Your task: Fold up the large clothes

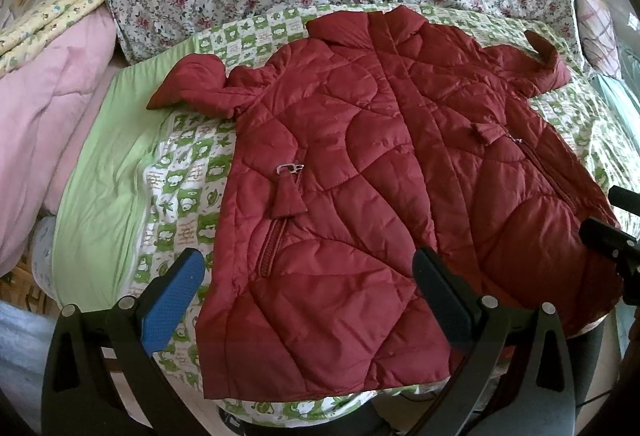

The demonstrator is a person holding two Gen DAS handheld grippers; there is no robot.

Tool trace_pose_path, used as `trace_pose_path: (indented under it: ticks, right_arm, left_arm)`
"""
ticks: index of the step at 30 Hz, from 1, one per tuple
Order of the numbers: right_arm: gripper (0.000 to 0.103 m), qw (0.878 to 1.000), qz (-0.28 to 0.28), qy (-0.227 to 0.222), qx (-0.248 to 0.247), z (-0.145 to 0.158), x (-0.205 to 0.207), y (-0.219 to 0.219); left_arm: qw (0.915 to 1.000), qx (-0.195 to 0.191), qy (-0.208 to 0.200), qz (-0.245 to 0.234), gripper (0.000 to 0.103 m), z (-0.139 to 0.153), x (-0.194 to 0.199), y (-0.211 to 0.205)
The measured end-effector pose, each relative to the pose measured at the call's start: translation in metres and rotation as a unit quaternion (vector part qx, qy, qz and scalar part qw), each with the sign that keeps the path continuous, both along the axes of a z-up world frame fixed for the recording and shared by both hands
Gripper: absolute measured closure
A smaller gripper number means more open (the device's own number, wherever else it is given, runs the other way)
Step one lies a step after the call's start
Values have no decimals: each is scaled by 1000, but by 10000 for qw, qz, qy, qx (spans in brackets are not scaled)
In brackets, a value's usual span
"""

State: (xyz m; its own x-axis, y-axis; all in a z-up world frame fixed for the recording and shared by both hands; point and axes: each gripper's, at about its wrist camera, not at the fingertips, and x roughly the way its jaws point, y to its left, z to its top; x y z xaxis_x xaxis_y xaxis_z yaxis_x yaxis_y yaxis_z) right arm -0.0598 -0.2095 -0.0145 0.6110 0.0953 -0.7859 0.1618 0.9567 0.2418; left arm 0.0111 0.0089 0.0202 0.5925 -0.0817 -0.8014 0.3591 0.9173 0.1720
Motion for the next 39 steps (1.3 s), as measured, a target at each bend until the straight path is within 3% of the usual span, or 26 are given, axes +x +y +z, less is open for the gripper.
trace_pose_path:
  ticks: [39]
  right_arm:
    - [0,10000,20,-72,37,6,4,1]
  left_arm:
    - [10000,5,-1,-5,0,-2,-1,-1]
